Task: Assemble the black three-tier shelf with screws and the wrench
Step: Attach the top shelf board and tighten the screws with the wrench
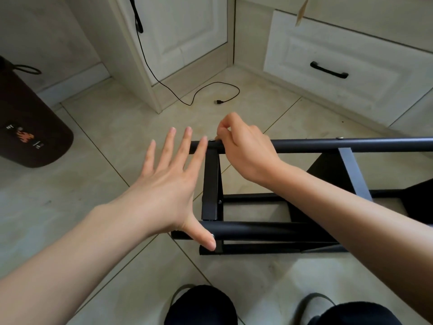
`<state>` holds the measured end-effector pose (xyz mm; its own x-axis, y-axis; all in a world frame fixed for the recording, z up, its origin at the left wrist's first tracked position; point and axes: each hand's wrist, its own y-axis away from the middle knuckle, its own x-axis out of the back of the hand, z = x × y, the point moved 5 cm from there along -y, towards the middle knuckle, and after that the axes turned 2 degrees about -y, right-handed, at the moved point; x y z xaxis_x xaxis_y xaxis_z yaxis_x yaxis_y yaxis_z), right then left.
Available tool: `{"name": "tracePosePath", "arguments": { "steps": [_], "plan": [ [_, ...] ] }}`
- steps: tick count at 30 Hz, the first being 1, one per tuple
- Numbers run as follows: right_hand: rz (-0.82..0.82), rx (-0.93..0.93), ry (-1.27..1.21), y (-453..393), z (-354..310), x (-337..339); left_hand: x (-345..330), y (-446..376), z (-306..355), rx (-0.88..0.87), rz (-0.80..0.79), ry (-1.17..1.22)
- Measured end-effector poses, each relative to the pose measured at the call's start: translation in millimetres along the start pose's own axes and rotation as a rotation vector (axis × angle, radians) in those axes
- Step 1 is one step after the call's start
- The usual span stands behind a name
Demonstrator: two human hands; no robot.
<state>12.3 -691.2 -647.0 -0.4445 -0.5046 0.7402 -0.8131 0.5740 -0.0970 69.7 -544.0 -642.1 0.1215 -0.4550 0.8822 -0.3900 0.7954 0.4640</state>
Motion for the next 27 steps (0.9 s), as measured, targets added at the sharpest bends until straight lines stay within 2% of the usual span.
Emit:
{"name": "tracePosePath", "arguments": {
  "steps": [6,19,27],
  "plan": [
    [0.022,0.035,-0.013,6,-2,-3,-5,-8,6,-0.038,-0.103,-0.008],
    [0.004,0.002,-0.059,8,-6,0,-5,-13,7,-0.132,-0.04,-0.046],
    [0.011,-0.001,-0.069,13,-9,-3,-13,-11,12,-0.169,-0.049,0.043]
  ]
}}
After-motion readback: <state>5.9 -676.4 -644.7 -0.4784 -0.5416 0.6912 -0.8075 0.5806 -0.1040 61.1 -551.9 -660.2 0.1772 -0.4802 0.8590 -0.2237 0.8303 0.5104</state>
